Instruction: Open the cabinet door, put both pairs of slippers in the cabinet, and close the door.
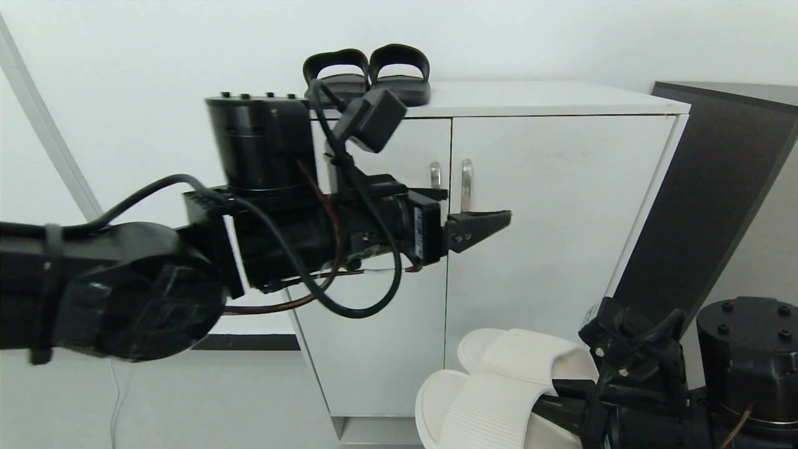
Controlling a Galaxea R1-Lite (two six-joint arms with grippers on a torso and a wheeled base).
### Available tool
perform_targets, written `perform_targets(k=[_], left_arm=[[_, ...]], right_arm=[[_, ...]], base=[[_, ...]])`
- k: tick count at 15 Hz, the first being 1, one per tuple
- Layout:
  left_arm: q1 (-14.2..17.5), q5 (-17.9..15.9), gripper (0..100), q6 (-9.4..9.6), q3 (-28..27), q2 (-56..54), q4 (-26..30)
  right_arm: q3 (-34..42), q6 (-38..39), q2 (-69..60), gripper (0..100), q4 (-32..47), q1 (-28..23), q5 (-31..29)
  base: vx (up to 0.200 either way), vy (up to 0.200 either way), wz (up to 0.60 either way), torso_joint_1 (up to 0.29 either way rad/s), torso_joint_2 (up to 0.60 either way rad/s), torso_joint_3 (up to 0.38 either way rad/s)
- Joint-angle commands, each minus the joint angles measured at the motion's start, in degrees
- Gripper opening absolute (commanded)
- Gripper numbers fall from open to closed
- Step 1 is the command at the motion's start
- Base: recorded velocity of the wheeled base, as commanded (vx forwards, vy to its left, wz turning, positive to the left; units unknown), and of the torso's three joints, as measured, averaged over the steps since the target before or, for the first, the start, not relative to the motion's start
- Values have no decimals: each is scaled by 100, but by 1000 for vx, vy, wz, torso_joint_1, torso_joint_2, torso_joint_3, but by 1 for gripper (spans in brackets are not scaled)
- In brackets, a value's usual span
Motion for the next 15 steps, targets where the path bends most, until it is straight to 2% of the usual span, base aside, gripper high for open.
perform_targets(k=[1,3,4,5,6,11,15], left_arm=[[-291,-14,100,-59,-647,640,318],[-291,-331,100,-420,-814,684,406],[-264,-515,100,-666,-902,658,415],[-229,-674,100,-1026,-972,649,406],[-159,-805,100,-1255,-972,623,406],[79,-770,100,-1307,-946,552,424],[123,-507,100,-1290,-955,570,617]], right_arm=[[55,-3,25,0,-29,3,5],[82,-3,25,0,-47,3,14],[82,-3,25,0,-47,3,14],[82,-3,25,0,-65,3,14],[82,-3,25,0,-65,3,14],[82,-3,25,0,-65,3,14],[82,-3,25,0,-65,3,5]], base=[[0,0,0,0,0,0],[0,0,0,0,0,0],[0,0,0,0,0,0],[0,0,0,0,0,0],[0,0,0,0,0,0],[0,0,0,0,0,0],[0,0,0,0,0,0]])
